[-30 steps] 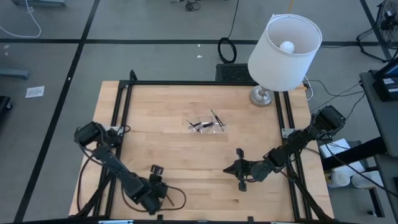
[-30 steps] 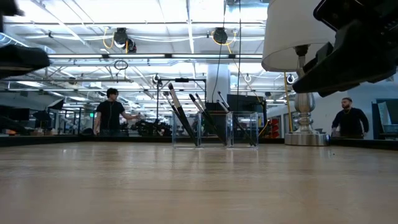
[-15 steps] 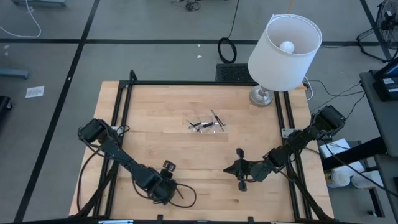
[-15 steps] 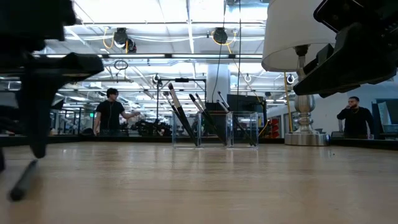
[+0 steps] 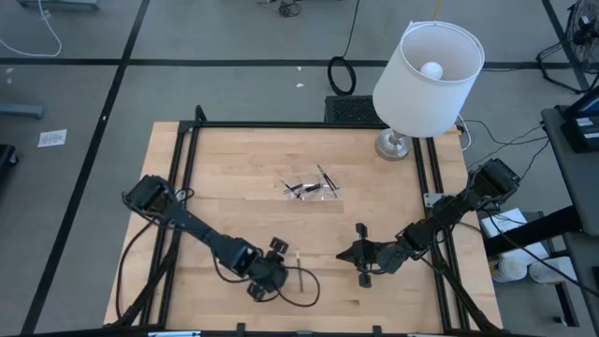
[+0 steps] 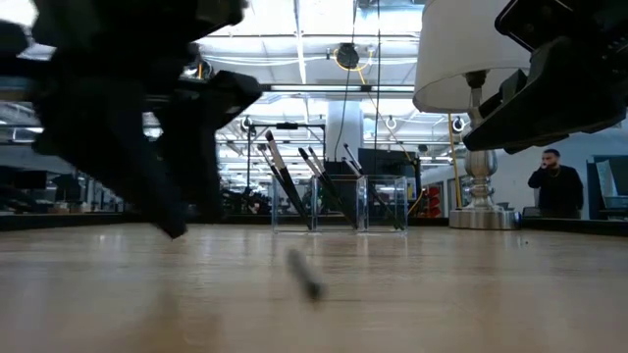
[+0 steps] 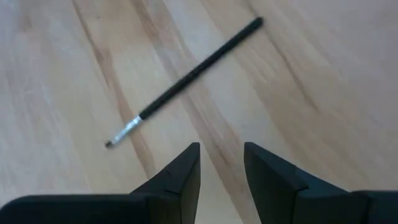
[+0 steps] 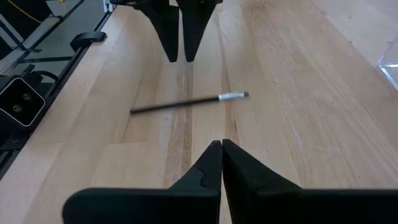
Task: Pick & Place Makeup Supplies
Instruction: Put the makeup brush into the transparent organizer
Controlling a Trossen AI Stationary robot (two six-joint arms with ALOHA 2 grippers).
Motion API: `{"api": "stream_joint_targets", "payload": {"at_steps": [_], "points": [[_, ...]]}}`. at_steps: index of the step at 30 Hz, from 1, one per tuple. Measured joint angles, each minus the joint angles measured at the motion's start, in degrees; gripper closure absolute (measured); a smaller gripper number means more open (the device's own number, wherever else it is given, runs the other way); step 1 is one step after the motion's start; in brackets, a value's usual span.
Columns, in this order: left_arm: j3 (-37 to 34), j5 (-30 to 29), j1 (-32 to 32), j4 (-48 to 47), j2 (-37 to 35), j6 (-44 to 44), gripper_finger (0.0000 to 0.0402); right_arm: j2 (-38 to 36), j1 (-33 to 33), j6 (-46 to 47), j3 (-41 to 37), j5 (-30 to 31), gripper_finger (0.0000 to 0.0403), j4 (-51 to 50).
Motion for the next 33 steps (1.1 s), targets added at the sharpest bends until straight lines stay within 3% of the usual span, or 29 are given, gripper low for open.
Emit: {"api": "stream_joint_targets", "payload": {"at_steps": [9, 14, 17, 22, 28, 33], "points": [[0.1, 0.9, 1.0, 8.1, -0.1, -2.6, 0.0270, 0.0, 0.0, 0.0, 0.0, 0.0, 0.0403, -0.7], [0.1, 1.0, 2.0, 16.1, -0.2, -14.6, 0.0270, 0.0, 0.0, 1.4, 0.0, -1.1, 0.0403, -1.8], [0.1, 0.9, 2.8, 17.1, -0.2, -20.3, 0.0270, 0.0, 0.0, 11.9, 0.0, -1.0, 0.0403, -8.8], [0.1, 0.9, 2.6, 15.0, -0.2, -20.9, 0.0270, 0.0, 0.0, 29.6, 0.0, -1.5, 0.0403, -26.2], [0.1, 0.8, 2.7, 14.7, -0.2, -23.1, 0.0270, 0.0, 0.0, 32.1, 0.0, -6.5, 0.0403, -22.4], [0.1, -1.9, 2.6, 14.7, -0.2, -31.1, 0.0270, 1.4, 0.6, 33.9, 0.0, -8.9, 0.0403, -19.1]]}}
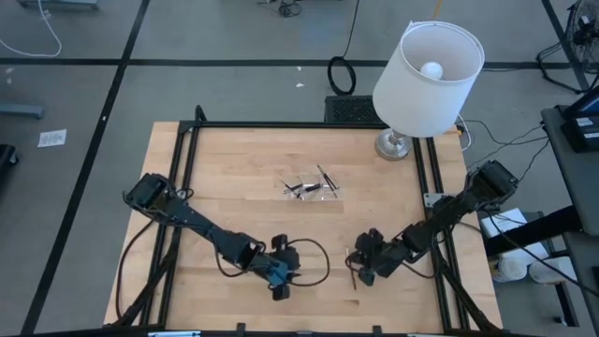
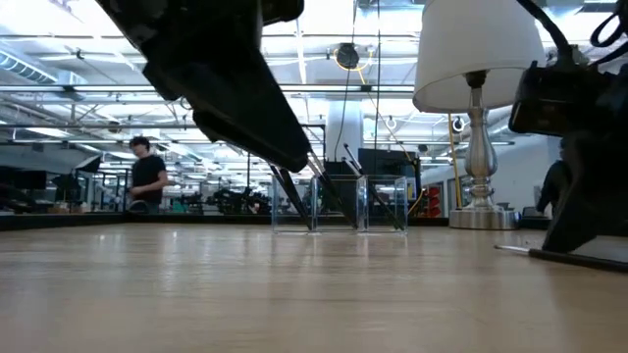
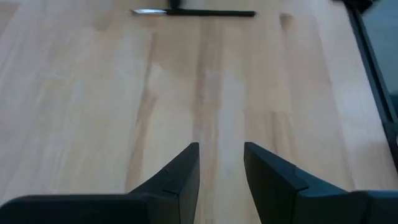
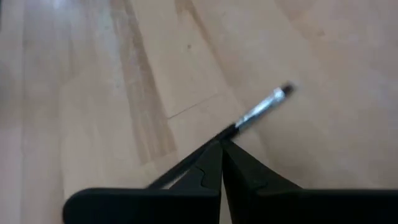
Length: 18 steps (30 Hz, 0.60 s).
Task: Pick & Place Makeup Supplies
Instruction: Put the makeup brush into the transparent organizer
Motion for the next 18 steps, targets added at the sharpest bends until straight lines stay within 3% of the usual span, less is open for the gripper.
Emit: {"api": "stream_joint_targets", "payload": {"at_steps": [9, 18], "points": [[0.0, -0.8, 0.0, -1.2, 0.0, -5.1, 0.0270, 9.6, 0.0, 0.4, 0.1, 0.7, 0.0403, 14.7], [0.0, -0.8, -0.1, -1.2, 0.0, -2.0, 0.0270, 11.4, -1.2, -13.0, 0.0, -1.5, 0.0403, 24.1]]}}
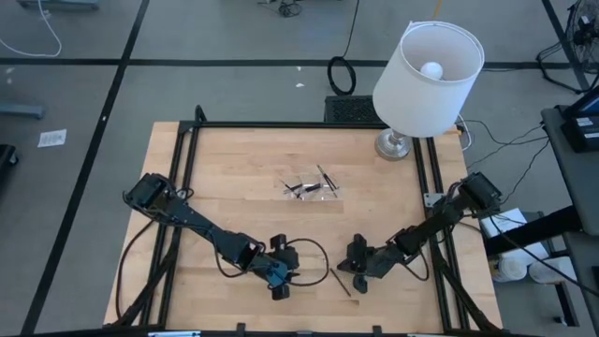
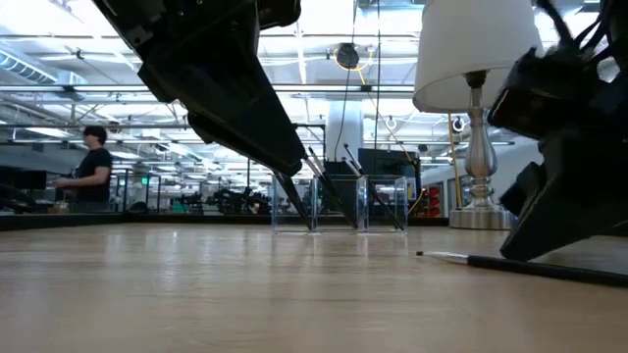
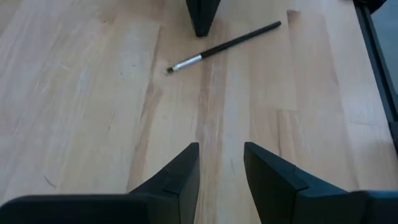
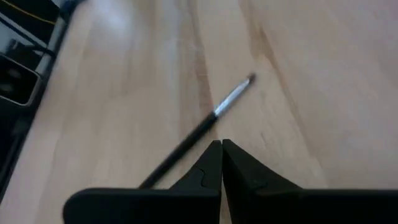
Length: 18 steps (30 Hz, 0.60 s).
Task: Pick & Place Makeup Supplies
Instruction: Put the makeup brush into the transparent organizer
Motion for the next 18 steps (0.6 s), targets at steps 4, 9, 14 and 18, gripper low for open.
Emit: {"api": "stream_joint_targets", "payload": {"at_steps": [4, 9, 14, 18], "points": [[0.0, 0.0, 0.0, -0.1, 0.0, 0.2, 0.0270, -2.9, 0.1, -7.2, 1.1, 3.4, 0.0403, 1.1], [-1.0, 2.3, -0.2, 0.0, 0.0, 2.4, 0.0270, -4.9, 0.8, -12.3, 10.0, 1.3, 0.0395, -7.7], [-1.4, 3.6, -1.3, 0.3, 3.2, 8.3, 0.0270, -0.8, 2.7, -10.7, 24.7, 1.1, 0.0370, -30.5], [-1.2, 2.2, -1.9, 2.0, 5.3, 12.0, 0.0270, 5.3, 3.6, -8.6, 34.3, 1.0, 0.0329, -40.1]]}}
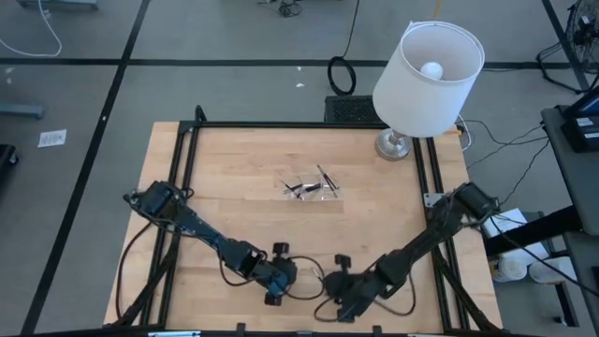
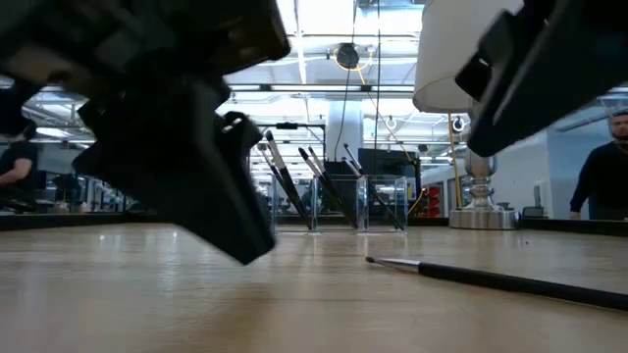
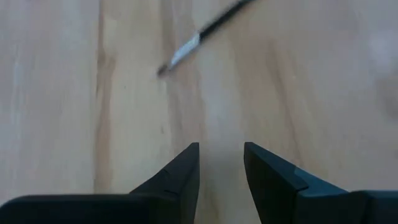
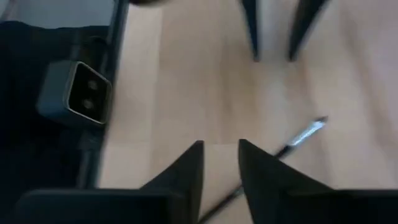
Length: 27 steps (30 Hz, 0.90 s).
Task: Pick & Place Makeup Supplies
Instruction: Put the makeup brush into the transparent organizer
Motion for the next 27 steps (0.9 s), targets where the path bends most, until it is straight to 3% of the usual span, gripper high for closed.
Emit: {"api": "stream_joint_targets", "payload": {"at_steps": [7, 12, 19, 27], "points": [[0.1, -1.3, 0.3, 0.8, 0.3, -1.1, 0.0270, 8.2, -1.1, 5.7, 7.9, -3.3, 0.0230, -7.8], [0.1, -1.3, 0.0, 0.6, 0.4, -1.1, 0.0270, 9.9, -2.3, 10.2, 8.3, -2.2, 0.0196, -14.2], [0.1, -2.3, 0.1, -1.1, 0.4, -0.6, 0.0270, 10.6, -3.6, 5.1, 8.4, -2.1, 0.0206, -16.2], [0.1, -2.9, 0.2, -1.8, 0.4, -0.2, 0.0270, 10.8, -6.6, -0.3, 8.3, -7.3, 0.0262, -22.8]]}}
